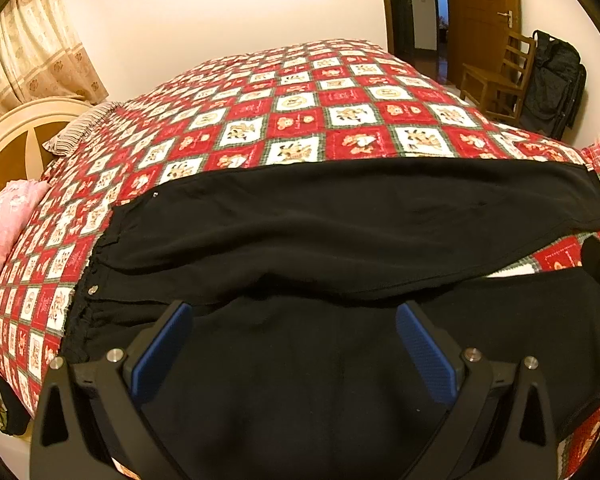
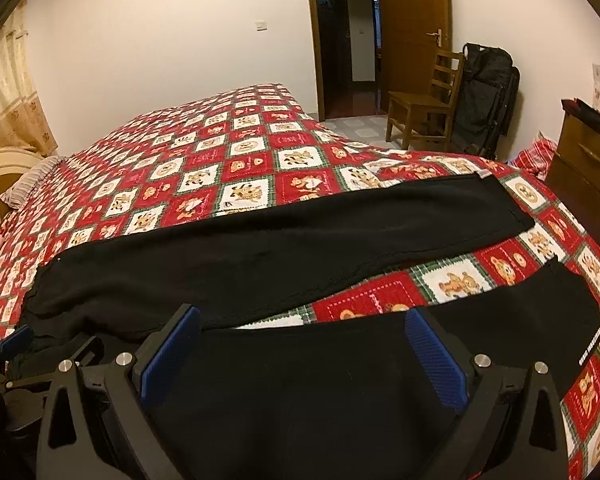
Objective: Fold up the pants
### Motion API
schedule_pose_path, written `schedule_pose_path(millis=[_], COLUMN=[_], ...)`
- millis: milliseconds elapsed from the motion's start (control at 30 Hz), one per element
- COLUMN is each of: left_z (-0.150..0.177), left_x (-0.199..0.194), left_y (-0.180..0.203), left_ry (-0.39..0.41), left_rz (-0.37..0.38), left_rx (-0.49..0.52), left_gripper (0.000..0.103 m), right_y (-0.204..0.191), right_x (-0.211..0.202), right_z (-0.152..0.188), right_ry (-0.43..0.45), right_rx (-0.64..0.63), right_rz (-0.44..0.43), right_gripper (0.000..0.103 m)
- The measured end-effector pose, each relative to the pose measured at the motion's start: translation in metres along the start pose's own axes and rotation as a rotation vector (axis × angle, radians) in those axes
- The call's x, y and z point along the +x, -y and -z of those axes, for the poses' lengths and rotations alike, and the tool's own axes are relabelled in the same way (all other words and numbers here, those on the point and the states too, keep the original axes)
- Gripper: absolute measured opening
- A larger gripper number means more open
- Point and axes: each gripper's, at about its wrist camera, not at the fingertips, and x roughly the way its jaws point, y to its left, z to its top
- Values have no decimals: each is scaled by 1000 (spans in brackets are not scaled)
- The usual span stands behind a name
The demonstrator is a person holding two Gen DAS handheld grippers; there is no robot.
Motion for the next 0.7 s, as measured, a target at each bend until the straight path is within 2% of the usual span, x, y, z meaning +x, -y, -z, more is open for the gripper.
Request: schedule_pose_path(millis=[100,200,433,700], left_z=[-6,-14,-24,-29], left_x=[6,12,17,33], left_y=[-9,-21,-46,-52], left_ry=[-17,-23,-4,-26], left_rz=[4,-24,-59,-73], left_rx=[-10,-15,-59,-70], left_gripper=[103,103,103,103], right_y=[-4,-13,-36,-57], right_x=[5,15,35,60], right_z=[-7,-16,-35,-41], right_ry=[-10,-35,-13,-42], right_rx=[-24,-64,-134,-182], right_rz=[-17,-36,23,23], right_gripper=[102,102,102,102])
